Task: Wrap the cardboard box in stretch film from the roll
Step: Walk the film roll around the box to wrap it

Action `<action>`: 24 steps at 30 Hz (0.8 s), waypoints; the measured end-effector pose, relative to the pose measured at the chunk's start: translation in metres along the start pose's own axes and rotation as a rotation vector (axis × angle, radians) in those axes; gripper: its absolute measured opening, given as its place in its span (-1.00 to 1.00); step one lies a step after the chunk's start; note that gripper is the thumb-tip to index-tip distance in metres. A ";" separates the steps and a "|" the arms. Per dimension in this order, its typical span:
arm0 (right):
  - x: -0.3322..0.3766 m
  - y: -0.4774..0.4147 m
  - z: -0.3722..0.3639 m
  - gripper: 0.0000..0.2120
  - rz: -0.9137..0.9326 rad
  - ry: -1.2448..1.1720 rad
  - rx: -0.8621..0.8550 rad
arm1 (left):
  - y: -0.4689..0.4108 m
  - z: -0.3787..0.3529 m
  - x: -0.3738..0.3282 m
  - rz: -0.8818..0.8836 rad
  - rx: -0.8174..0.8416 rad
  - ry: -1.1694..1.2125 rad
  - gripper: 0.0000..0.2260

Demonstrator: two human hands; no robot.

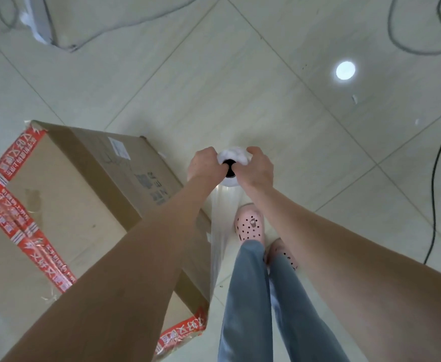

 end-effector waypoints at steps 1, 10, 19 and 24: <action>0.004 -0.001 -0.004 -0.42 -0.013 0.038 0.021 | -0.002 0.002 0.004 0.032 0.002 0.047 -0.82; 0.034 -0.013 -0.023 -0.78 -0.021 0.085 0.028 | -0.025 0.031 0.011 -0.056 0.010 -0.041 -0.83; 0.060 -0.018 -0.034 -0.67 -0.001 0.208 0.008 | -0.045 0.052 0.007 -0.229 -0.078 -0.251 -0.77; 0.077 -0.022 -0.034 -0.72 0.113 0.320 0.023 | -0.049 0.056 0.017 -0.137 -0.105 -0.058 -0.84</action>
Point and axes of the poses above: each hand's wrist, its own y-axis away from the middle knuckle, its own z-axis out of the back of the hand, x = y × z, the point moved 1 cm from there along -y, towards the middle knuckle, and after that the axes turned 5 degrees about -y, right-handed, at the moved point
